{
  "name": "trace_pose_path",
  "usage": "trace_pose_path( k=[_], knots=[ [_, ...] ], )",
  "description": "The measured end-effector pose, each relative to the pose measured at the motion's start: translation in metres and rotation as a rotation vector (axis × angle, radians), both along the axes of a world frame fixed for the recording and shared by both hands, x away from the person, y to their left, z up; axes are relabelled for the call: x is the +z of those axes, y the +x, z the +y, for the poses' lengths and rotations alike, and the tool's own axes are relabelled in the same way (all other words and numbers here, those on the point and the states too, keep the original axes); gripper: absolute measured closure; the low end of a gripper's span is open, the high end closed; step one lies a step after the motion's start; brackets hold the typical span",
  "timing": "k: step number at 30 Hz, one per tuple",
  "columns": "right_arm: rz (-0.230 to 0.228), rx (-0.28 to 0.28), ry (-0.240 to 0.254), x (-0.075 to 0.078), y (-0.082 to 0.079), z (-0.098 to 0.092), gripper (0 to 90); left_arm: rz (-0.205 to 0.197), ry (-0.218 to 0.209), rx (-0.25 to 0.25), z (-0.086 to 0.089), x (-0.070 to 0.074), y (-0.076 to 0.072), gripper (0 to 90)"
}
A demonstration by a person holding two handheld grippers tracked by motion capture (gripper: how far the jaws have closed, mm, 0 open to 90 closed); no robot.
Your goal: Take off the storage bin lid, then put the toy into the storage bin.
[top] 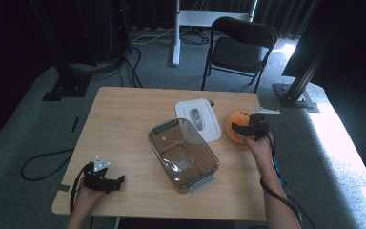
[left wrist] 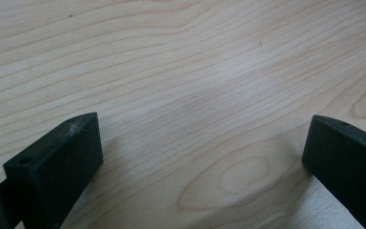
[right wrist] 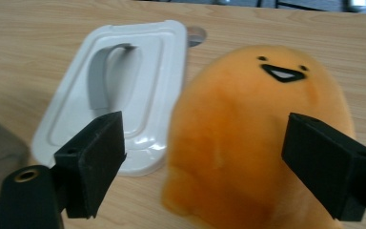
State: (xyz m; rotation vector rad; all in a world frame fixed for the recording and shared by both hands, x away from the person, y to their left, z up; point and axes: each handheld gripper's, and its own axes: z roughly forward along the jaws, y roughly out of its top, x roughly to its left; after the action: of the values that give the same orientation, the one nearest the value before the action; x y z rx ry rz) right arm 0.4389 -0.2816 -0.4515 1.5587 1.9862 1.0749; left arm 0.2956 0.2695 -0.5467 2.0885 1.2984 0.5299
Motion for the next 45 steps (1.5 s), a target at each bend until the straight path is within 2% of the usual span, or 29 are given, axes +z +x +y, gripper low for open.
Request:
trace_pose_path(
  k=[5, 12, 21, 24, 29, 30, 37, 42, 45],
  knots=[
    [0.012, -0.012, 0.001, -0.002, 0.001, -0.004, 13.8, 0.0, 0.0, 0.0, 0.0, 0.0, 0.0, 0.2],
    [0.006, -0.038, 0.007, -0.002, 0.001, -0.01, 13.9, 0.0, 0.0, -0.002, 0.0, 0.0, 0.0, 0.2],
    [0.017, -0.083, -0.029, -0.006, 0.004, -0.021, 14.0, 0.001, 0.001, -0.003, 0.0, 0.0, 0.0, 0.2],
    [0.028, -0.091, -0.024, -0.007, 0.007, -0.024, 14.0, 0.001, 0.001, -0.003, 0.0, 0.0, 0.0, 0.2],
    [0.039, -0.093, -0.025, -0.01, 0.01, -0.024, 14.0, 0.0, 0.0, -0.002, 0.0, 0.0, 0.0, 0.2],
    [0.044, -0.096, -0.04, -0.012, 0.013, -0.023, 14.1, 0.0, 0.0, -0.001, 0.0, 0.0, 0.0, 0.2],
    [0.077, -0.098, -0.064, -0.02, 0.02, -0.021, 14.2, -0.001, -0.001, 0.002, 0.0, 0.0, 0.0, 0.2],
    [0.093, -0.1, -0.034, -0.025, 0.024, -0.023, 14.0, 0.0, 0.0, 0.001, 0.0, 0.0, 0.0, 0.2],
    [0.1, -0.083, -0.041, -0.03, 0.024, -0.02, 14.0, -0.001, -0.001, 0.001, 0.0, 0.0, 0.0, 0.2]
  ],
)
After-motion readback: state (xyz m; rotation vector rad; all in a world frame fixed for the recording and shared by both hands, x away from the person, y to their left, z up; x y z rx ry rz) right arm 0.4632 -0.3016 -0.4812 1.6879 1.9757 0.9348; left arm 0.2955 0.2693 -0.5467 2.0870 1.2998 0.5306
